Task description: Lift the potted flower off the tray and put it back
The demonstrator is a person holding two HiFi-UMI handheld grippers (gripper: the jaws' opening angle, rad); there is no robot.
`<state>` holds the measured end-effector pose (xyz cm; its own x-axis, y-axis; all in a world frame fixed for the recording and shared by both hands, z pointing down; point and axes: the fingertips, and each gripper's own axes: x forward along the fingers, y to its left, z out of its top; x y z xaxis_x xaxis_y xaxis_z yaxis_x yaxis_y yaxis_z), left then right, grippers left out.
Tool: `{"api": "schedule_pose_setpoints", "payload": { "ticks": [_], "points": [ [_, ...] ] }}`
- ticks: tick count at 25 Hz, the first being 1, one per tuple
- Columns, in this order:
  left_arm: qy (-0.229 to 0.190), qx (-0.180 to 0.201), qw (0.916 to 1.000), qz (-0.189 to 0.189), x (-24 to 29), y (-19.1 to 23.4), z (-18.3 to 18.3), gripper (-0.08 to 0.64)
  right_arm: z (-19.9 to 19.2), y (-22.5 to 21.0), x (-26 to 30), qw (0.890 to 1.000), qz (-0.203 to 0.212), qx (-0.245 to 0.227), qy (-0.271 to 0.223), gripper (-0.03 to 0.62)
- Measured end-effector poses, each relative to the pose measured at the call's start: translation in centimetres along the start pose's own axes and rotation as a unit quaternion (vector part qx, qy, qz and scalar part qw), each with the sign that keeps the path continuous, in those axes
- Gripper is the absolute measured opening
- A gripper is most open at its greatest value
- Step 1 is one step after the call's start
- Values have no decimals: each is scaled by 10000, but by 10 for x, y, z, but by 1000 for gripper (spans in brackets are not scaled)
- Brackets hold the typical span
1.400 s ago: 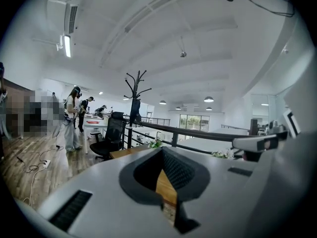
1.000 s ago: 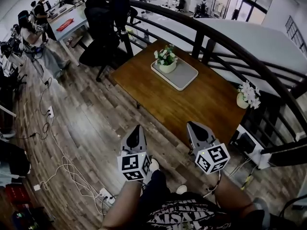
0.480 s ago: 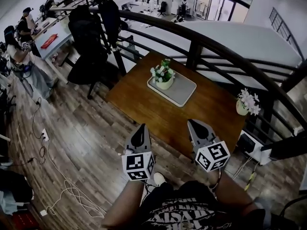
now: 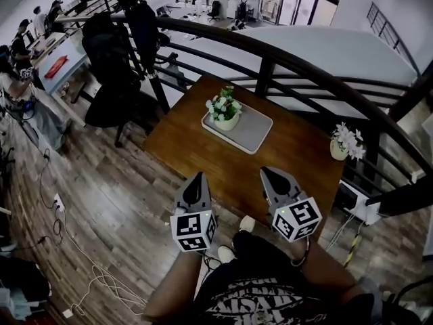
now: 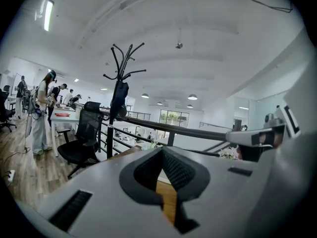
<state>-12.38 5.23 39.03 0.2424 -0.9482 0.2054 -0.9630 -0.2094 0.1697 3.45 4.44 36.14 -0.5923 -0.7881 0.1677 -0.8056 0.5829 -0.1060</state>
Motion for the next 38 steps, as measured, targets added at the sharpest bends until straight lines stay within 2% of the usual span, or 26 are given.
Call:
{"api": "schedule_pose_setpoints", "payload": {
  "ticks": [6, 12, 17, 27, 35, 38],
  "points": [
    [154, 104, 9998, -89, 27, -20, -14, 8, -12, -36, -3, 9998, -133, 137, 25, -2],
    [429, 123, 9989, -132, 75, 17, -25, 8, -23, -54, 54, 9992, -220, 278, 169, -2],
    [667, 176, 9975, -151, 114, 27, -38, 8, -36, -83, 88, 9984, -291, 430, 229, -2],
    [853, 229, 9960, -131, 186, 41, -36, 8, -38, -120, 151, 9983, -124, 465, 334, -2],
    [1108, 261, 9929, -351, 230, 41, -63, 8, -48, -140, 177, 9971, -282, 496, 502, -2],
    [1215, 402, 9906, -481, 248, 43, -82, 8, -52, -147, 185, 9964, -387, 470, 595, -2]
  ]
}}
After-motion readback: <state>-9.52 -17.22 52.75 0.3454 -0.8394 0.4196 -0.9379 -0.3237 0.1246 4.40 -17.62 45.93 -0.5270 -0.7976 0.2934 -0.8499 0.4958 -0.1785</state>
